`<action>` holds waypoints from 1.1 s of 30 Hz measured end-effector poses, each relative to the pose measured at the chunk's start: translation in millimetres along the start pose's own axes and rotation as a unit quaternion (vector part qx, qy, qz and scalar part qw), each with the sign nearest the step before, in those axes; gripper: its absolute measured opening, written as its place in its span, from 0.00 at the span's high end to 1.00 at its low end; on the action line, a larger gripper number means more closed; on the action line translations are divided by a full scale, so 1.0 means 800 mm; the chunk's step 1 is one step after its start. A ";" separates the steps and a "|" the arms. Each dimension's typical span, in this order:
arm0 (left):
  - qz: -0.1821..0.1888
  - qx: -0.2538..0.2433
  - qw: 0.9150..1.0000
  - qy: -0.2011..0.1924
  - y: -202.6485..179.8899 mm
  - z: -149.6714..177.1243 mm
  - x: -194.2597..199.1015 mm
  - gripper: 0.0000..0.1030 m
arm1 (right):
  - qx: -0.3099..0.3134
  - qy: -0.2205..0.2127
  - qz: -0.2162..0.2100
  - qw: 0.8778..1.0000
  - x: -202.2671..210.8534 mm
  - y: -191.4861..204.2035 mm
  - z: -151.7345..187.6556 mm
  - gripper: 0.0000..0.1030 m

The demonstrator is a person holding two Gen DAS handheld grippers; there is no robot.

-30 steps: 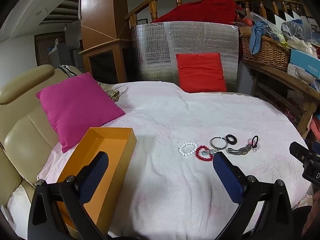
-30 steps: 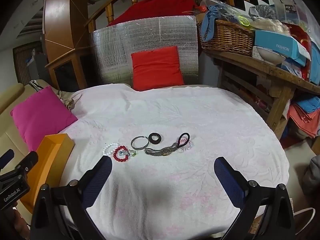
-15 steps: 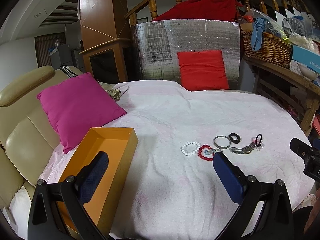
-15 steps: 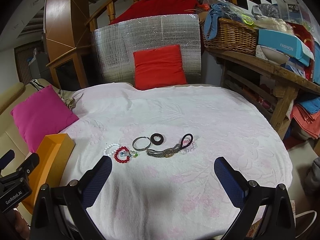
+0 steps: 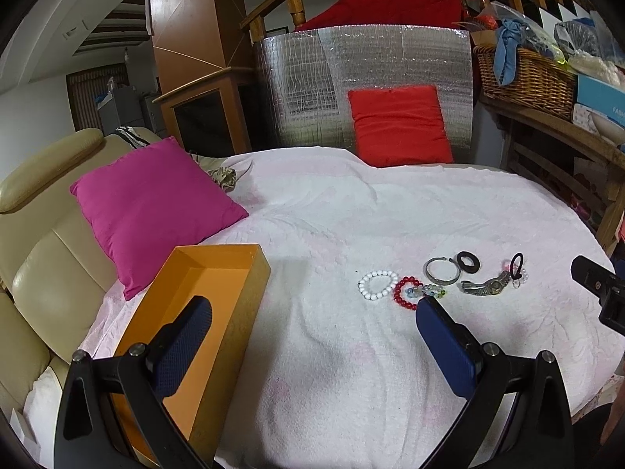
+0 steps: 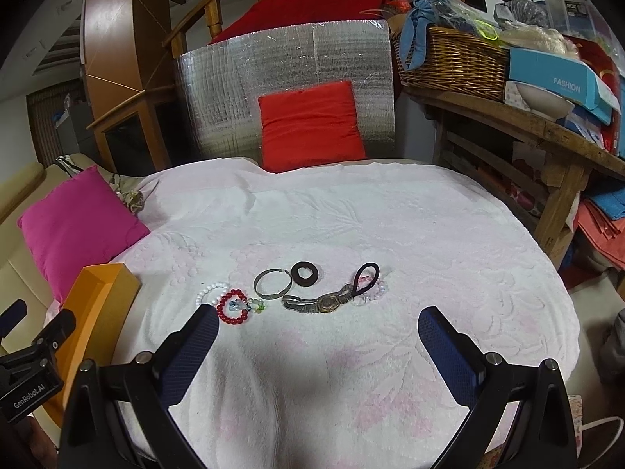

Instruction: Organize jewelry

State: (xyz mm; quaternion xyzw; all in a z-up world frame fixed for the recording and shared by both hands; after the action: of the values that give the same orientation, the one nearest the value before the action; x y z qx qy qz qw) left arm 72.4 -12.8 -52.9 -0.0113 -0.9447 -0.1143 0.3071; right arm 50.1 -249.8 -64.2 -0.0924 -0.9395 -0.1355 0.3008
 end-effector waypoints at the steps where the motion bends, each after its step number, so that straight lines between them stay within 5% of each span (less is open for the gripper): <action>1: 0.001 0.003 1.000 -0.004 -0.001 -0.001 -0.002 0.00 | -0.002 0.001 -0.001 1.000 -0.002 -0.001 -0.001 0.00; 14: 0.000 -0.001 1.000 0.012 -0.013 -0.005 -0.029 0.00 | -0.002 -0.001 -0.008 1.000 -0.028 -0.012 -0.012 0.00; 22: 0.021 -0.001 0.999 0.033 -0.035 -0.001 -0.092 0.00 | -0.040 0.025 -0.017 0.999 -0.082 -0.088 -0.016 0.00; 28: 0.064 0.021 0.996 0.064 -0.045 0.002 -0.167 0.00 | -0.184 0.105 -0.088 0.973 -0.152 -0.173 -0.007 0.00; 33: 0.063 0.025 0.994 0.081 -0.050 0.009 -0.203 0.00 | -0.249 0.136 -0.147 0.948 -0.191 -0.181 -0.013 0.04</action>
State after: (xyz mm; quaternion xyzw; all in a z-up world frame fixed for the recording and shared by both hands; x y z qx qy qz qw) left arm 196.6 -42.2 -161.6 -0.0542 -0.9168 -0.0713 0.3892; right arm 141.2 -404.3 -174.8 -0.0062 -0.8290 -0.4193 0.3700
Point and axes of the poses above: each gripper's, at about its wrist camera, not at the fingertips, and x roughly against the way its jaws point, y to its left, z to its underside, the point moved 5 cm from there along -x, roughly the way its jaws point, and after that the axes turned 5 degrees about -x, right-handed, at the moved point
